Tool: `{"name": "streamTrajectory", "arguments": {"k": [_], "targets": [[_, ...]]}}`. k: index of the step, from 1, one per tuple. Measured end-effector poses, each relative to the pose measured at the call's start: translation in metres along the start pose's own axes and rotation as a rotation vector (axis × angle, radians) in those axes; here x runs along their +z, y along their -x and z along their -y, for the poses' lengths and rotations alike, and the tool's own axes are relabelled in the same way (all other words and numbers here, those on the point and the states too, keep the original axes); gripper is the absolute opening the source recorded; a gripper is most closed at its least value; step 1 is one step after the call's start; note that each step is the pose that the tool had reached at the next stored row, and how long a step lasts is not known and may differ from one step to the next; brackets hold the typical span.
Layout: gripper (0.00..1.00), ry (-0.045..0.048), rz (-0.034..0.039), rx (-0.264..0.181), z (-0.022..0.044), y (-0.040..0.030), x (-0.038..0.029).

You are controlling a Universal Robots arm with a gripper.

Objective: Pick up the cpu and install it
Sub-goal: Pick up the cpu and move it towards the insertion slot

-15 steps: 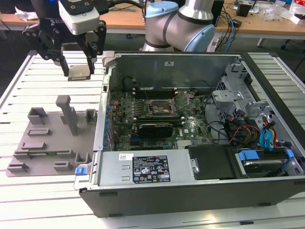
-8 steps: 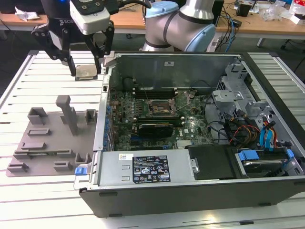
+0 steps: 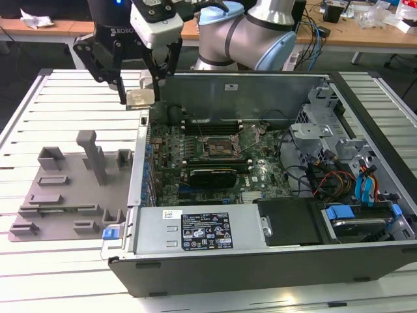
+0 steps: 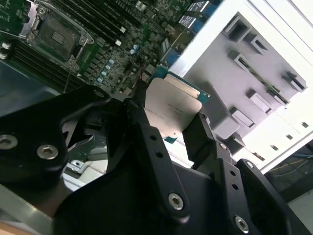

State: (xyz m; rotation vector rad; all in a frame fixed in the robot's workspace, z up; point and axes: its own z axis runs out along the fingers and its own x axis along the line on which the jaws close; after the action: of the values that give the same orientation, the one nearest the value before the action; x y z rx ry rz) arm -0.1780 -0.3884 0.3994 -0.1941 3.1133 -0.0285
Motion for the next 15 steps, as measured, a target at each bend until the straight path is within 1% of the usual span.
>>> {"name": "streamTrajectory", "arguments": {"k": [1,2,4,6,8,10,12,14,15], "targets": [[0.55,-0.0001,-0.0001,0.0,-0.0004,0.002,0.0008],[0.55,-0.0001,-0.0001,0.0,-0.0017,0.0061,0.0027],[0.55,-0.0002,-0.0003,0.002,-0.003,0.0097,0.004],[0.55,-0.0002,-0.0003,0.005,-0.0058,0.0187,0.0065],[0.55,-0.0002,-0.0004,0.006,-0.0072,0.0292,0.0082],[0.55,-0.0002,-0.0003,0.006,-0.0069,0.0361,0.0089],[0.55,-0.0002,-0.0003,0.006,-0.0068,0.0399,0.0093],[0.55,-0.0003,-0.0003,0.006,-0.0059,0.0486,0.0097],[0.55,-0.0003,-0.0003,0.006,-0.0053,0.0556,0.01]]}}
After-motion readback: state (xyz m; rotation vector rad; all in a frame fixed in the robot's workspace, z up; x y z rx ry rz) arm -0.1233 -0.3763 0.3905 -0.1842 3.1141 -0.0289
